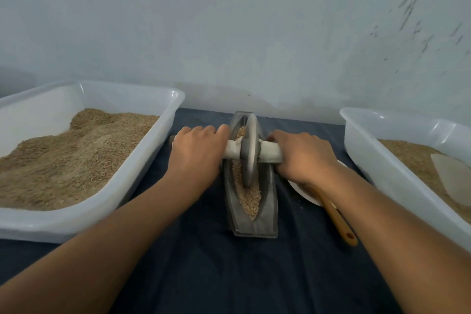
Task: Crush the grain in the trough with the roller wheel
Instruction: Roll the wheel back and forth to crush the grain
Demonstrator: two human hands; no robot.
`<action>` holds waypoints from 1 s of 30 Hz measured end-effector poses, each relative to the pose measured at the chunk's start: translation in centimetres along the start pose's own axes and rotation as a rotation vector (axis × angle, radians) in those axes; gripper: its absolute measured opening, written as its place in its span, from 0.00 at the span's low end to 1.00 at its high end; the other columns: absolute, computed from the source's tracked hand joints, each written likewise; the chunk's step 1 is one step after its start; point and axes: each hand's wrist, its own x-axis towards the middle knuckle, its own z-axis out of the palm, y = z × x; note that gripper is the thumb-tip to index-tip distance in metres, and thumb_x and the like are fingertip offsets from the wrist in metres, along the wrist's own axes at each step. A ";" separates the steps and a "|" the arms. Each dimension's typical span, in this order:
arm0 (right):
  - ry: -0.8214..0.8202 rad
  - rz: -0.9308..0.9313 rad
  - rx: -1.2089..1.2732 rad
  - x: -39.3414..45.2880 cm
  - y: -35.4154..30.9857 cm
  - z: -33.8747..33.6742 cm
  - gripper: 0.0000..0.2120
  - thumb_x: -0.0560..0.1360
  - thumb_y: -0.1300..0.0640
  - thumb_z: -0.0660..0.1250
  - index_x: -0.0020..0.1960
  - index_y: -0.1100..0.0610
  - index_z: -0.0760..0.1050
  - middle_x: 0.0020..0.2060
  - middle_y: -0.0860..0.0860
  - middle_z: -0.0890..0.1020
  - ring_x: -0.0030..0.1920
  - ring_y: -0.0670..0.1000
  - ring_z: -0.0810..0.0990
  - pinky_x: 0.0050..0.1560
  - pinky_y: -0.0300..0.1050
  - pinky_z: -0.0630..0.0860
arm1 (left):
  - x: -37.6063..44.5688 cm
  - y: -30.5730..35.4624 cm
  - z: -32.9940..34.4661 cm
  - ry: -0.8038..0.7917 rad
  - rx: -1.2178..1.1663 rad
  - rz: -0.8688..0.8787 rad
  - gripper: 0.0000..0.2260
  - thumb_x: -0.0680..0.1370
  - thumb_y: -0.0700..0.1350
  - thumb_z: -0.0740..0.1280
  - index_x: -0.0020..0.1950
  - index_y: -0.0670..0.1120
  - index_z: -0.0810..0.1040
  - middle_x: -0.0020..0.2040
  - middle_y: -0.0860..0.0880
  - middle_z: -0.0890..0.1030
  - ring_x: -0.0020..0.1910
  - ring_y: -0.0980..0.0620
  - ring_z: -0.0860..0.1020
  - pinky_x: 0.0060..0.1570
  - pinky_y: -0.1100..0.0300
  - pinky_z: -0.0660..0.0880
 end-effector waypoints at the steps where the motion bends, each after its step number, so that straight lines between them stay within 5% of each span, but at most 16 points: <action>1: -0.011 -0.010 -0.001 0.9 0.0 0.0 0.25 0.70 0.47 0.69 0.65 0.37 0.67 0.46 0.45 0.81 0.43 0.54 0.78 0.37 0.48 0.69 | 0.6 -0.2 0.3 -0.010 -0.003 -0.017 0.15 0.73 0.45 0.71 0.52 0.52 0.65 0.42 0.53 0.75 0.36 0.51 0.71 0.40 0.56 0.66; 6: -0.129 -0.048 0.001 5.1 0.3 -0.7 0.36 0.69 0.48 0.70 0.74 0.33 0.61 0.56 0.46 0.81 0.54 0.55 0.80 0.40 0.48 0.70 | 3.2 -0.7 1.5 -0.040 -0.023 -0.061 0.17 0.74 0.46 0.72 0.56 0.51 0.67 0.45 0.52 0.77 0.36 0.50 0.74 0.31 0.55 0.63; 11: -0.299 -0.033 0.151 7.2 1.2 -0.6 0.46 0.63 0.51 0.73 0.76 0.34 0.59 0.49 0.43 0.80 0.46 0.50 0.79 0.42 0.48 0.78 | 5.8 -0.5 2.3 0.033 0.006 -0.035 0.13 0.75 0.45 0.70 0.57 0.52 0.70 0.47 0.51 0.78 0.42 0.47 0.78 0.35 0.53 0.65; 14: -0.302 -0.007 0.165 8.0 1.4 -0.4 0.51 0.62 0.55 0.75 0.79 0.37 0.56 0.55 0.49 0.82 0.50 0.54 0.80 0.45 0.49 0.80 | 6.6 -0.6 2.4 0.040 -0.005 -0.033 0.13 0.76 0.44 0.70 0.57 0.51 0.71 0.46 0.49 0.77 0.40 0.47 0.75 0.35 0.52 0.64; 21: -0.146 -0.043 0.034 7.2 1.1 -0.1 0.43 0.68 0.49 0.71 0.78 0.36 0.56 0.66 0.47 0.79 0.62 0.56 0.79 0.47 0.49 0.75 | 4.9 -0.7 2.6 0.088 -0.047 -0.041 0.15 0.76 0.45 0.70 0.60 0.52 0.71 0.49 0.52 0.79 0.44 0.49 0.79 0.39 0.54 0.68; 25: -0.124 -0.029 0.049 4.7 0.7 -0.1 0.40 0.70 0.49 0.70 0.77 0.35 0.56 0.60 0.46 0.81 0.57 0.55 0.80 0.46 0.50 0.76 | 3.2 -0.2 2.0 0.097 -0.039 -0.016 0.14 0.75 0.45 0.70 0.58 0.52 0.70 0.48 0.53 0.78 0.45 0.50 0.78 0.47 0.53 0.74; 30: -0.029 -0.032 0.013 0.9 -0.1 -0.7 0.39 0.70 0.49 0.71 0.76 0.38 0.57 0.55 0.48 0.82 0.53 0.56 0.81 0.41 0.49 0.72 | 0.5 0.1 0.5 0.065 -0.037 -0.005 0.13 0.74 0.43 0.70 0.54 0.52 0.69 0.46 0.53 0.77 0.44 0.50 0.77 0.45 0.55 0.73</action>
